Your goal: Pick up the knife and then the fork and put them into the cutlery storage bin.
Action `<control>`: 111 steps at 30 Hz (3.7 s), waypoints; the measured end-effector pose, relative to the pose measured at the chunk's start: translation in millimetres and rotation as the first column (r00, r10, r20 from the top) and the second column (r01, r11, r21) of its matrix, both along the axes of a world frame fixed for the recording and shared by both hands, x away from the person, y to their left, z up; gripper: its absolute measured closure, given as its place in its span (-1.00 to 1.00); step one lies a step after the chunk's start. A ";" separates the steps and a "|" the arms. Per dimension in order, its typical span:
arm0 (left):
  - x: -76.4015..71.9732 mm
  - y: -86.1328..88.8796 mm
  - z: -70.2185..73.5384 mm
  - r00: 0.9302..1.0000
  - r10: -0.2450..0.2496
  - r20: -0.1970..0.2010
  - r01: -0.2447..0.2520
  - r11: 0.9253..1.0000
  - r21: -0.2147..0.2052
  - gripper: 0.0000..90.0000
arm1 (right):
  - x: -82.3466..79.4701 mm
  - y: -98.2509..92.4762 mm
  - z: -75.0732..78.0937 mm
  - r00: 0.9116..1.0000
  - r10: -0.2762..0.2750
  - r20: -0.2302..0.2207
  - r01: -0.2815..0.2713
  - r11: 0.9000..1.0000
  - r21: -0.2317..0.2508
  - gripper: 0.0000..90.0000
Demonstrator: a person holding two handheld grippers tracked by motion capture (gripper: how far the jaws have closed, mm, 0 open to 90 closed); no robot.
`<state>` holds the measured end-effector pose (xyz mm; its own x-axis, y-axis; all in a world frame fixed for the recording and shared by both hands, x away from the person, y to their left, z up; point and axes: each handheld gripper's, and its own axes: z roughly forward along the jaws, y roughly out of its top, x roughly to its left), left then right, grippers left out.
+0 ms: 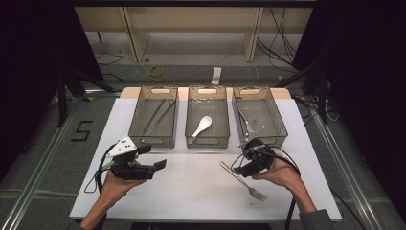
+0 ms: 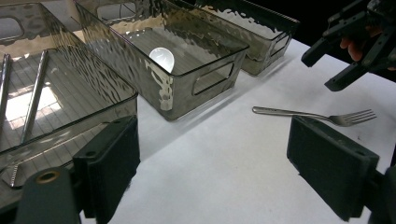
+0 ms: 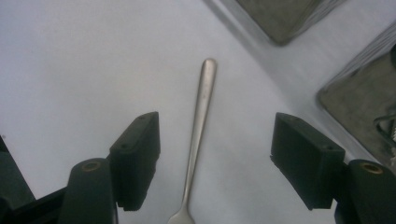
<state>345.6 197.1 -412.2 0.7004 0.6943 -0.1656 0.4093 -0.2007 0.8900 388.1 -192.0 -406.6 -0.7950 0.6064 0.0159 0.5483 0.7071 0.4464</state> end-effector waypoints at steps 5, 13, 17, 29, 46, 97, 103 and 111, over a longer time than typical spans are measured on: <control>-0.1 0.1 0.0 1.000 0.000 0.001 0.000 1.000 0.002 -0.63 | -1.9 0.5 -7.7 1.000 0.006 -0.023 -0.007 0.999 -0.034 -0.16; -0.3 -0.1 0.2 1.000 -0.001 0.002 0.001 1.000 0.001 -0.63 | -4.9 3.3 -19.7 0.999 0.016 -0.049 -0.019 0.997 -0.080 -0.01; -0.3 -0.1 0.2 1.000 0.000 0.001 0.000 1.000 -0.002 -0.63 | -5.2 3.7 -24.7 0.998 0.022 -0.061 -0.028 0.995 -0.098 0.07; -0.5 -0.3 0.0 1.000 -0.001 0.002 0.001 1.000 0.009 -0.63 | -7.2 5.2 -33.8 0.995 0.040 -0.090 -0.053 0.989 -0.138 0.33; -0.8 -0.8 0.0 1.000 -0.005 0.004 0.005 1.000 0.014 -0.63 | -7.3 7.7 -45.6 0.992 0.055 -0.110 -0.074 0.982 -0.172 0.54; -1.8 -1.5 0.6 1.000 -0.005 0.015 0.005 1.000 0.016 -0.62 | -3.5 6.8 -45.3 0.995 0.031 -0.094 -0.048 0.982 -0.181 0.89; -1.7 -1.2 0.6 1.000 -0.004 0.016 0.004 1.000 0.017 -0.63 | -2.1 0.9 -39.0 0.998 0.015 -0.066 -0.026 0.987 -0.158 0.89; -1.7 -1.1 0.6 1.000 -0.003 0.014 0.003 1.000 0.015 -0.63 | -1.9 -0.7 -37.1 0.998 0.014 -0.057 -0.022 0.989 -0.147 0.89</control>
